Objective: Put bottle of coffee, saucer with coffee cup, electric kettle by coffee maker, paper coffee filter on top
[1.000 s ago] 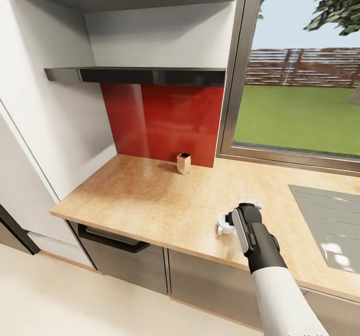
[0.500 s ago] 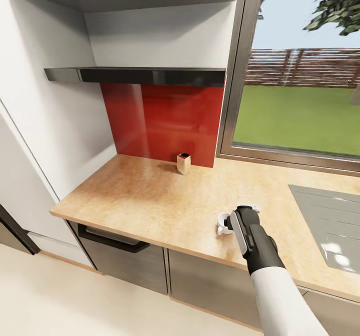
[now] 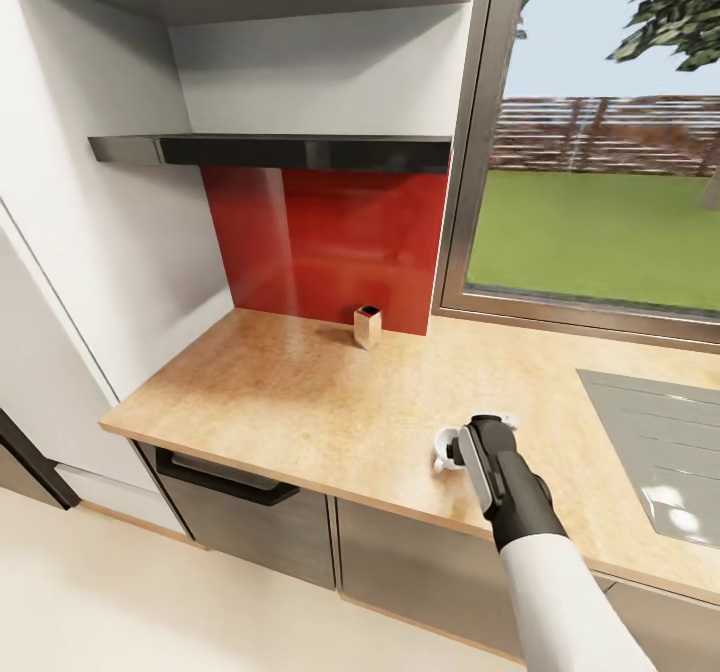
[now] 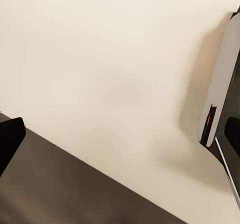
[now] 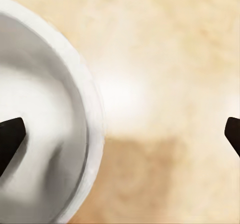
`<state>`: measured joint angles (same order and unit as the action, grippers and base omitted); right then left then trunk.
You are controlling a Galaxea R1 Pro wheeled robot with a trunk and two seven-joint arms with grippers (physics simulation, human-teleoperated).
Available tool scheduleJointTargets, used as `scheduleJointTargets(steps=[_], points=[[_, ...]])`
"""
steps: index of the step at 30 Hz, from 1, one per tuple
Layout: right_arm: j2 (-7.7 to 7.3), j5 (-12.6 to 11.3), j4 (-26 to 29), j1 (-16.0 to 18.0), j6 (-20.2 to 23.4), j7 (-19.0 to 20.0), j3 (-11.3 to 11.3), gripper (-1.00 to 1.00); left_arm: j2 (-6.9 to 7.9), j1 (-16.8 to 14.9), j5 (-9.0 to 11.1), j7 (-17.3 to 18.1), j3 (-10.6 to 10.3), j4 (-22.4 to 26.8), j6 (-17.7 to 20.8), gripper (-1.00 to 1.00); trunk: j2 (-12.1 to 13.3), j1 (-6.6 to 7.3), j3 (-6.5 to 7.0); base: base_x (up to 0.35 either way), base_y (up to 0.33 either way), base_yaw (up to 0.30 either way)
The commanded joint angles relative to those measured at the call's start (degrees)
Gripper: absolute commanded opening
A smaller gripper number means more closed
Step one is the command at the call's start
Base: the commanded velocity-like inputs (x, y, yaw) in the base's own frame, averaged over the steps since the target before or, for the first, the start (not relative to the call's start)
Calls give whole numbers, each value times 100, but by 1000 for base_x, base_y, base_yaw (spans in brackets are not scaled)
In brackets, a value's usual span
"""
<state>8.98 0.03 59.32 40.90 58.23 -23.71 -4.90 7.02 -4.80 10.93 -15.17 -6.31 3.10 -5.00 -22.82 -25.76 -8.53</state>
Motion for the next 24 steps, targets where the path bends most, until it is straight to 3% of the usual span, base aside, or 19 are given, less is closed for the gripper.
scheduleJointTargets(steps=[1,12,13,24], points=[[6,-2,-19,6,22,-11,-11,100,1,-4,58,-13,-48,-2,-19,100,-12,-3,-12,0,0,0],[7,-3,-53,6,22,-11,-11,100,1,-6,58,-13,-48,-2,-19,100,-12,-3,-12,0,0,0],[7,-3,-53,6,22,-11,-11,-100,1,-7,58,-13,-47,-2,-19,100,-12,-3,-12,0,0,0],[22,-13,-30,6,22,-11,-6,-100,13,-2,58,-17,-54,-11,-19,100,-12,-3,-12,0,0,0]])
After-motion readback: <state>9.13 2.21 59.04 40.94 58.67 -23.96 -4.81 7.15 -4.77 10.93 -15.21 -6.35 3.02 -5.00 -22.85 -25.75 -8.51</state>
